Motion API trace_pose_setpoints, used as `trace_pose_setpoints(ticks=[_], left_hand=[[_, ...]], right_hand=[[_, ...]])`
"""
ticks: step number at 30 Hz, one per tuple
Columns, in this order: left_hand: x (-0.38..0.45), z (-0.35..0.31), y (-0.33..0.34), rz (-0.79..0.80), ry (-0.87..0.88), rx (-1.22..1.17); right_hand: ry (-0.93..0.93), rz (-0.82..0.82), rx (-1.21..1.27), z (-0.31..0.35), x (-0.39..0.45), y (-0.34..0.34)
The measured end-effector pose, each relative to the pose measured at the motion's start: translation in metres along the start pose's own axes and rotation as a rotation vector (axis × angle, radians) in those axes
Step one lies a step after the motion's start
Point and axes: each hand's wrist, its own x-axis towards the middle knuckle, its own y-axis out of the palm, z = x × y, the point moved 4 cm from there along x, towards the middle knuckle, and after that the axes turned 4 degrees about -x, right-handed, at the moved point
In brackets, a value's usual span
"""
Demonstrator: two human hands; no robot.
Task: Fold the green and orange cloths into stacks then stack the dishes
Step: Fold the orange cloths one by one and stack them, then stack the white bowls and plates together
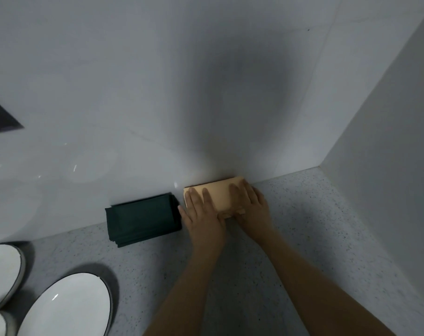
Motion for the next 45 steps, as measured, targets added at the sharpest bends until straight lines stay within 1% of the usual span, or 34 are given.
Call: trace_pose_setpoints(ticks=[4,6,8,9,12,14,16,22,23,26,28,31,33,36,37,40,42,45], left_hand=[[-0.006,-0.003,-0.018,0.016,-0.01,-0.034],[-0.02,-0.002,-0.038,-0.013,-0.002,-0.133],[-0.04,-0.001,-0.053,0.042,-0.03,-0.256],[-0.059,0.003,-0.067,0.062,-0.058,-0.305],[-0.104,0.016,-0.087,0.066,-0.103,-0.356],[-0.139,0.032,-0.099,0.079,-0.183,-0.397],[-0.16,0.042,-0.102,0.105,-0.228,-0.431],[-0.244,0.109,-0.124,0.079,-0.46,-0.486],[-0.26,0.126,-0.131,0.054,-0.498,-0.499],[-0.272,0.142,-0.139,0.03,-0.535,-0.521],[-0.288,0.17,-0.15,0.0,-0.566,-0.52],[-0.296,0.208,-0.161,-0.063,-0.573,-0.466],[-0.297,0.238,-0.167,-0.091,-0.571,-0.378],[-0.292,0.29,-0.172,-0.073,-0.522,-0.229],[-0.29,0.293,-0.174,-0.063,-0.509,-0.188],[-0.284,0.346,-0.178,0.003,-0.451,-0.114],[-0.281,0.392,-0.174,0.104,-0.397,-0.102],[-0.28,0.418,-0.164,0.245,-0.268,-0.161]], right_hand=[[0.001,-0.056,0.04,0.012,-0.017,-0.023],[0.017,-0.09,0.107,0.02,-0.033,-0.033],[0.04,-0.114,0.183,0.03,-0.051,-0.043],[0.015,-0.114,0.209,0.041,-0.067,-0.051],[-0.049,-0.077,0.25,0.065,-0.107,-0.057],[-0.082,-0.013,0.305,0.085,-0.135,-0.056],[-0.058,0.048,0.357,0.095,-0.148,-0.051],[-0.191,0.196,0.448,0.169,-0.207,-0.02],[-0.232,0.228,0.452,0.189,-0.218,-0.012],[-0.251,0.271,0.467,0.208,-0.229,-0.002],[-0.266,0.312,0.488,0.24,-0.239,0.006],[-0.268,0.363,0.509,0.275,-0.247,0.019],[-0.257,0.404,0.52,0.3,-0.25,0.031],[-0.178,0.465,0.552,0.342,-0.251,0.058],[-0.173,0.491,0.547,0.344,-0.251,0.059],[-0.06,0.521,0.478,0.378,-0.252,0.081],[0.054,0.536,0.455,0.403,-0.258,0.099],[0.158,0.531,0.37,0.413,-0.264,0.114]])
